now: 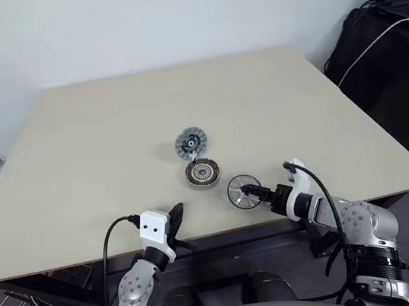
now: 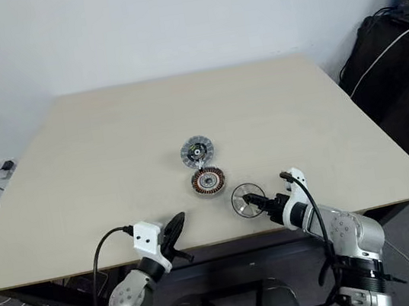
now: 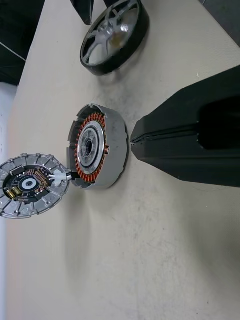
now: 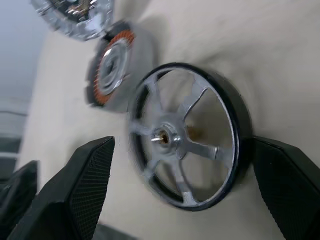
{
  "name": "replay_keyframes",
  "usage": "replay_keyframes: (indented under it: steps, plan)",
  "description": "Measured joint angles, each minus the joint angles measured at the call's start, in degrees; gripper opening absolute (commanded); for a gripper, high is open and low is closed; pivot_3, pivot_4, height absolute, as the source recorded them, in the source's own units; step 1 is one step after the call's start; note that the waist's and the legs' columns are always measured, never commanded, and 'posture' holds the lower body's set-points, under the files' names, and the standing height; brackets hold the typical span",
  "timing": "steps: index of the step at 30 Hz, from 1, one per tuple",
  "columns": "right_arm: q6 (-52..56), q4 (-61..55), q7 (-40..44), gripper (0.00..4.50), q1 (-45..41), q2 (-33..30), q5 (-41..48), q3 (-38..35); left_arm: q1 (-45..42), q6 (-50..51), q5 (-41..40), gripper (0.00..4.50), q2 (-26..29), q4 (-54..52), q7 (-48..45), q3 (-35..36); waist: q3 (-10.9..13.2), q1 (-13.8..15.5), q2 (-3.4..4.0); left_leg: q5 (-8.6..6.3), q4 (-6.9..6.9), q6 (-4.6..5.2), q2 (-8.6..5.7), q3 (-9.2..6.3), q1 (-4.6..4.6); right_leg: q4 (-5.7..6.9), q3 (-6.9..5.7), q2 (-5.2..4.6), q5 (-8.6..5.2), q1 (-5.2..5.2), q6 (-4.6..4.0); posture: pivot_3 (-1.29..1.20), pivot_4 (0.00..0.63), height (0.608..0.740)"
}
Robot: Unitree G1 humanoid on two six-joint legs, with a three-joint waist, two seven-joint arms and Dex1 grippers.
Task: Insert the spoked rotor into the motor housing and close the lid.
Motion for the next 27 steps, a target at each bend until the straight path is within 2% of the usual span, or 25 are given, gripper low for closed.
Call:
replay_keyframes:
  steps: [1, 11, 18, 22, 27]
  plan:
    - [0.6, 0.0, -0.1, 3.93, 0.0, 0.0, 0.4, 0.0, 0.0, 0.0, 0.0, 0.00, 0.0, 0.0, 0.0, 0.0, 0.0, 0.0, -0.01, 0.00, 0.00, 0.00, 0.00, 0.00, 0.00, -0.01, 0.00, 0.00, 0.00, 0.01, 0.00, 0.00, 0.000, 0.740]
    - [2.0, -0.6, -0.4, 0.65, 3.2, -2.4, 2.1, 1.7, -0.1, 1.4, 0.1, 0.00, 0.1, 0.0, 0.1, 0.0, 0.0, 0.0, 0.01, 0.00, 0.00, 0.00, -0.01, 0.00, 0.00, -0.01, 0.00, -0.01, 0.00, 0.01, 0.00, 0.00, 0.000, 0.740]
    - [1.7, -1.5, -1.9, 0.62, 3.1, -2.1, 2.7, 2.0, -0.3, 2.3, 0.2, 0.00, 0.1, 0.1, 0.1, 0.0, -0.1, 0.1, 0.00, 0.00, 0.01, 0.00, -0.01, -0.02, 0.03, -0.01, -0.01, -0.02, 0.00, 0.06, 0.01, 0.00, 0.000, 0.740]
    - [1.6, -1.5, -4.6, 0.52, 2.0, 1.8, 4.8, -1.0, -0.5, 2.5, 0.2, 0.00, 0.1, 0.1, 0.1, 0.0, -0.1, 0.0, 0.03, 0.00, 0.01, 0.00, 0.00, -0.03, 0.02, 0.00, 0.00, 0.00, 0.00, 0.02, 0.01, 0.00, 0.000, 0.740]
    - [1.3, -1.2, -10.2, 0.46, -4.0, 8.9, 9.0, -6.1, -0.7, 2.6, 0.1, 0.00, 0.1, 0.2, 0.0, 0.0, -0.1, -0.1, 0.04, 0.00, 0.00, 0.00, 0.02, -0.02, 0.00, 0.02, 0.00, 0.02, 0.01, -0.02, 0.02, 0.00, 0.000, 0.740]
